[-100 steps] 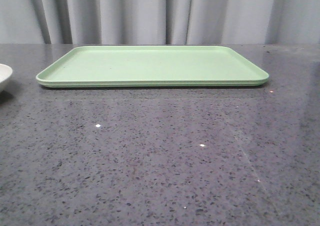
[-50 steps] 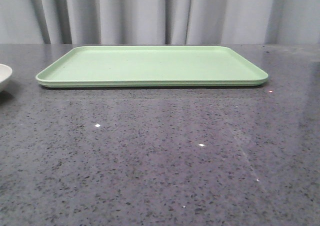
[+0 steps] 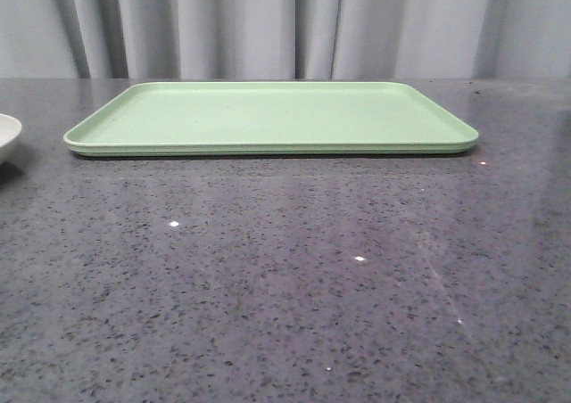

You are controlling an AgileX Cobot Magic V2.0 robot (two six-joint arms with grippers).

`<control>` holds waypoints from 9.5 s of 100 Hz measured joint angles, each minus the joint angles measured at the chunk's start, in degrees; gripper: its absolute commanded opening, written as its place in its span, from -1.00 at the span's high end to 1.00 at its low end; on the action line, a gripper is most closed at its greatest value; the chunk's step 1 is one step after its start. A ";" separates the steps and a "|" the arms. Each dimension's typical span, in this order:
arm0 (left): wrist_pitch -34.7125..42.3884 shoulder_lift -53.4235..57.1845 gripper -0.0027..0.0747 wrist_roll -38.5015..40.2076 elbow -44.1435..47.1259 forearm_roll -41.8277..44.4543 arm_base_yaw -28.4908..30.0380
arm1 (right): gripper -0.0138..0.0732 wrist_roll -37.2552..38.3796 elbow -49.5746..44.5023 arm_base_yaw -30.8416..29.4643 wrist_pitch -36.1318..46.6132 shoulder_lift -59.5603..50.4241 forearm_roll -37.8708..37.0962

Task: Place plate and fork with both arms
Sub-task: 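Move the left gripper over the white plate holding spoon and fork, then open the left gripper and lower it onto the white plate's rim, then grip the plate rim with the left gripper and lift it over the tray, then lower the plate onto the green tray and open the left gripper, then withdraw the left gripper and move the right gripper over the plate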

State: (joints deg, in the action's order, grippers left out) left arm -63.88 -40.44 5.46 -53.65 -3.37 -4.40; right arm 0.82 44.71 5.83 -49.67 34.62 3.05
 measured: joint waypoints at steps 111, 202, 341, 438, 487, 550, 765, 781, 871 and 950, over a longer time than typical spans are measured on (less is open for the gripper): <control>3.47 -0.10 -0.40 0.00 0.00 0.00 0.00 | -0.41 0.00 0.09 0.00 0.00 0.00 0.13; 11.34 -18.50 -0.34 -4.44 -1.23 5.14 18.98 | -0.41 0.00 0.09 0.00 0.00 0.00 0.13; 20.75 -43.62 -0.25 -12.84 -2.29 -5.47 24.16 | -0.41 0.00 0.09 0.00 -0.14 0.00 0.26; 19.65 -42.97 0.98 -13.48 -3.03 -8.98 25.67 | -0.41 0.00 0.09 0.00 -0.14 0.00 0.26; 9.36 -41.15 0.98 -28.26 -7.80 -28.60 36.71 | -0.41 0.00 0.09 0.00 -0.14 0.00 0.26; 5.64 -41.15 0.99 -32.81 -10.62 -44.48 29.59 | -0.41 0.00 0.09 0.00 -0.14 0.00 0.26; 36.88 -66.00 0.99 -7.64 -24.97 -36.25 -10.95 | -0.41 0.00 0.09 0.00 -0.27 0.00 0.26; 36.46 -66.00 0.99 -6.84 -24.97 -36.00 -10.95 | -0.41 0.00 0.09 0.00 -0.27 0.00 0.26; 36.16 -66.75 0.86 -6.00 -24.97 -36.10 -10.95 | -0.41 0.00 0.09 0.00 -0.27 0.00 0.26; 36.16 -65.86 0.02 -6.00 -25.11 -36.64 -10.95 | -0.41 0.00 0.09 0.00 -0.65 0.00 0.26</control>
State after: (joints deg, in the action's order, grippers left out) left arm -27.72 -106.30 -0.53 -78.76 -40.01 -15.34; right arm 0.82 44.80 5.83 -50.32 34.62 3.31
